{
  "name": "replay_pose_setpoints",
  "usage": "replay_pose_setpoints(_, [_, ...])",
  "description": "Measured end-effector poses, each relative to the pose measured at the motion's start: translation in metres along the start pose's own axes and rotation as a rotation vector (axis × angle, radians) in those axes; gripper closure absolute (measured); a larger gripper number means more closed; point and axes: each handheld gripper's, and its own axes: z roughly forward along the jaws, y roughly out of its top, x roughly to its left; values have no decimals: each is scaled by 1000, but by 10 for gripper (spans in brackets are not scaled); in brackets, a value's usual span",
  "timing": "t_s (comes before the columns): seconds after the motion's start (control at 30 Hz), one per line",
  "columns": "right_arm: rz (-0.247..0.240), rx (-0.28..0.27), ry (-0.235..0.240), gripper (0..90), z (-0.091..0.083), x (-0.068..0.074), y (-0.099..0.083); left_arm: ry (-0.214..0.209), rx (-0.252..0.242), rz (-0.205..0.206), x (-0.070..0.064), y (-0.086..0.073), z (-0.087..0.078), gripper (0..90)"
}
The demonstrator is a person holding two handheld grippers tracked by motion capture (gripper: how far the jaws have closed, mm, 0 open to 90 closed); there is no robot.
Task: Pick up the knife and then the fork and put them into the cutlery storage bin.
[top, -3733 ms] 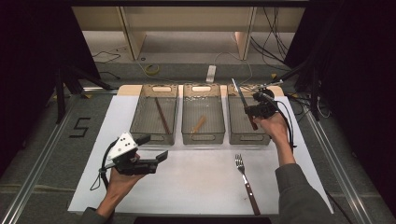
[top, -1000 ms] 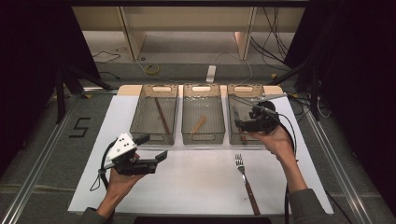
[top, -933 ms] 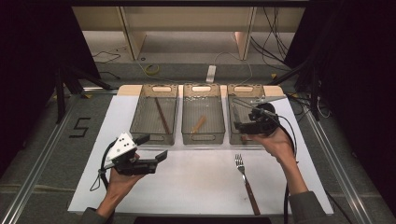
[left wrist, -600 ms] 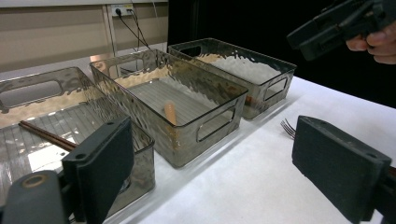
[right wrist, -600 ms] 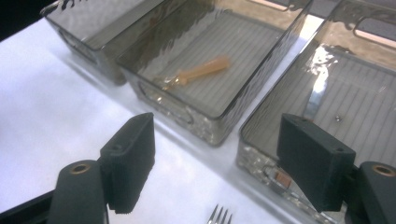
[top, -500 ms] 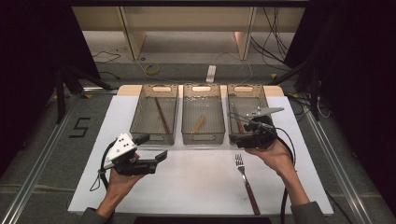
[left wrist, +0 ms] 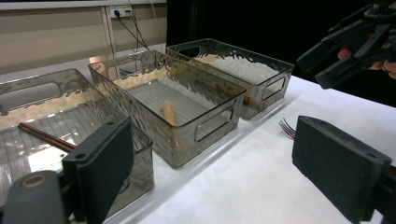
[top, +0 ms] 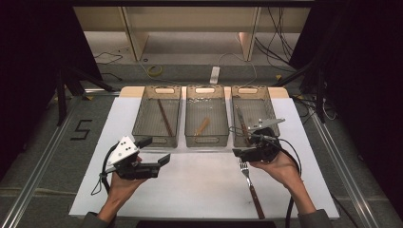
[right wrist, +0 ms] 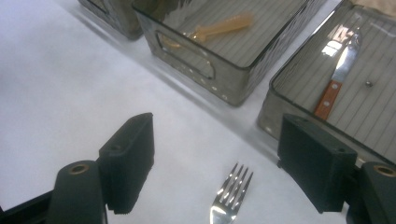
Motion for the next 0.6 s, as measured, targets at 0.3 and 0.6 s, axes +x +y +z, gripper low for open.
replay_pose_setpoints(0.3, [-19,51,1,278,4,6,-6,0,0,2,0,0,0,124])
replay_pose_setpoints(0.6, [-55,117,9,279,7,14,-15,2,1,1,0,0,-1,124])
